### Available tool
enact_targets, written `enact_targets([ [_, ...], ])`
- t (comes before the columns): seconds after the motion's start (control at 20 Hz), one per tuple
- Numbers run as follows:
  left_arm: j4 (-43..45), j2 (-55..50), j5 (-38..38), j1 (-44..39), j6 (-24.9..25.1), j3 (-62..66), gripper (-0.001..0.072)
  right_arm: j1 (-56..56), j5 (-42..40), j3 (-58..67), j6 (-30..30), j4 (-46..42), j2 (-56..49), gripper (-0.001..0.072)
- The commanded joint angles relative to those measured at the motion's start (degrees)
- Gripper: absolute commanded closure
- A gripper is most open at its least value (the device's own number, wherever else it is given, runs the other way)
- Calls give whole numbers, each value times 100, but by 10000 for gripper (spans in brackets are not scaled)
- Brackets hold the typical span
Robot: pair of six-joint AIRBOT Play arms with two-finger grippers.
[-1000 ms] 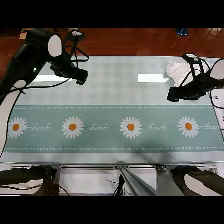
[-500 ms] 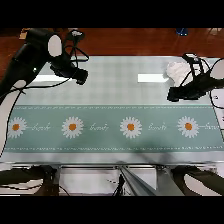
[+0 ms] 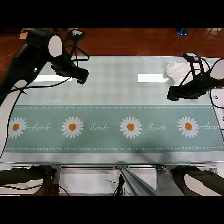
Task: Fold the shirts.
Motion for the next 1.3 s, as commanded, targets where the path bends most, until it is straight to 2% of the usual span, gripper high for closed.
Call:
enact_targets([
  [0.0, 0, -87, 210, -11, 0, 7, -3, 4, -927, 4, 4, 26, 4, 113],
  [0.1, 2, -179, 254, -13, 4, 7, -3, 4, -1644, 2, -50, -299, -4, 115],
  [0.15, 17, -245, 341, -2, 37, 7, -3, -20, -2188, 2, 367, -807, -15, 115],
  [0.25, 31, -350, 310, 48, 459, 9, -3, -199, -3233, 4, 1722, -2302, -81, 115],
  [0.3, 28, -356, 271, 83, 455, 11, -4, -402, -3609, 4, 2387, -2914, -173, 115],
  [0.35, 28, -339, 243, 118, 455, 20, -4, -654, -3823, 4, 2804, -3191, -313, 115],
  [0.5, 20, -214, 225, 160, 229, 28, -4, -1484, -3967, 4, 3053, -2894, -942, 115],
  [0.7, 0, -79, 35, 74, 96, 28, -4, -2166, -4529, 4, 3053, -1759, -1757, 115],
  [1.05, 0, -48, -142, -26, 96, 28, -2, -2271, -5174, 4, 3051, -1563, -2889, 123],
  [1.1, 0, -50, -94, -35, 98, 28, -3, -2245, -5327, 4, 3051, -1366, -2997, 156],
  [1.15, 0, -48, -55, -35, 109, 28, -2, -2203, -5471, 4, 3049, -1152, -3034, 338],
  [1.2, 2, -39, -52, -35, 109, 31, -1, -2146, -5615, 9, 3049, -968, -2986, 655],
  [1.25, 0, 0, -55, -37, 109, 31, -1, -2094, -5665, 48, 3040, -833, -2870, 689],
])
